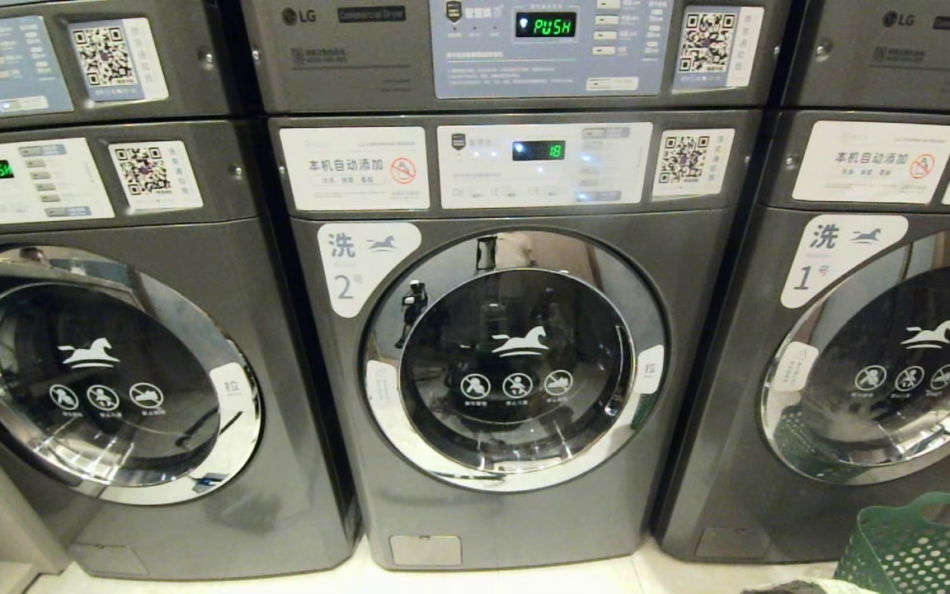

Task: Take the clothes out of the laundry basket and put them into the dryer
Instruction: Put the clothes in the dryer

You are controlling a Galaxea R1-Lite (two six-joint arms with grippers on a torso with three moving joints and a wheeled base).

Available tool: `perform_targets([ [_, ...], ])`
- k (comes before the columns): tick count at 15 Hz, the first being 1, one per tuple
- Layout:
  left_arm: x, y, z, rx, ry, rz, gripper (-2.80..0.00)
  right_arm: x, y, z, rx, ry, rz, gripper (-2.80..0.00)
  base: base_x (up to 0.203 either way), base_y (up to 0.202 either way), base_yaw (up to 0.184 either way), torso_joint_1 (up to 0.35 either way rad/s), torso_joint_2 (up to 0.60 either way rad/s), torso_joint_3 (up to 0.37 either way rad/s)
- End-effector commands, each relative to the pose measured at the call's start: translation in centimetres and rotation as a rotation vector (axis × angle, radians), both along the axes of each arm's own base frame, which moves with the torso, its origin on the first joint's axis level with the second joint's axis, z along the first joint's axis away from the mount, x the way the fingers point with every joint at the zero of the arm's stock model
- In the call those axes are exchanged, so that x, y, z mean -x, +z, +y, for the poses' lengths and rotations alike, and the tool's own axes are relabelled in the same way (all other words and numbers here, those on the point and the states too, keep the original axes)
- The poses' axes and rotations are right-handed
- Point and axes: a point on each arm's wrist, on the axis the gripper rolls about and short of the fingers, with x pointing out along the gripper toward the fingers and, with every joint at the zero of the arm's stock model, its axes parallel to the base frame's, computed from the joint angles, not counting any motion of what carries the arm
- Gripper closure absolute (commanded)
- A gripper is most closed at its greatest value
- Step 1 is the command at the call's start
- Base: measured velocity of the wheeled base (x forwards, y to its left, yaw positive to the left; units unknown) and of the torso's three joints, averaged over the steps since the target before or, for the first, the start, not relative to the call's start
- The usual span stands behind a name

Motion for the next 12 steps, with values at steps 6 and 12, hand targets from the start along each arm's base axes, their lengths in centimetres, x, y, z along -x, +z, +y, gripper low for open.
perform_targets([
  [6, -0.01, 0.02, 0.0, -0.003, 0.0, -0.001, 0.0, -0.06, -0.16, 0.0, 0.0, 0.0, 0.007, 0.0, 0.0, 0.094, -0.001, 0.001, 0.0, 0.002],
  [12, 0.0, 0.02, 0.0, -0.003, 0.0, -0.002, 0.0, -0.06, -0.16, 0.0, 0.0, 0.0, 0.007, 0.0, 0.111, 0.0, 0.001, 0.0, 0.0, 0.003],
])
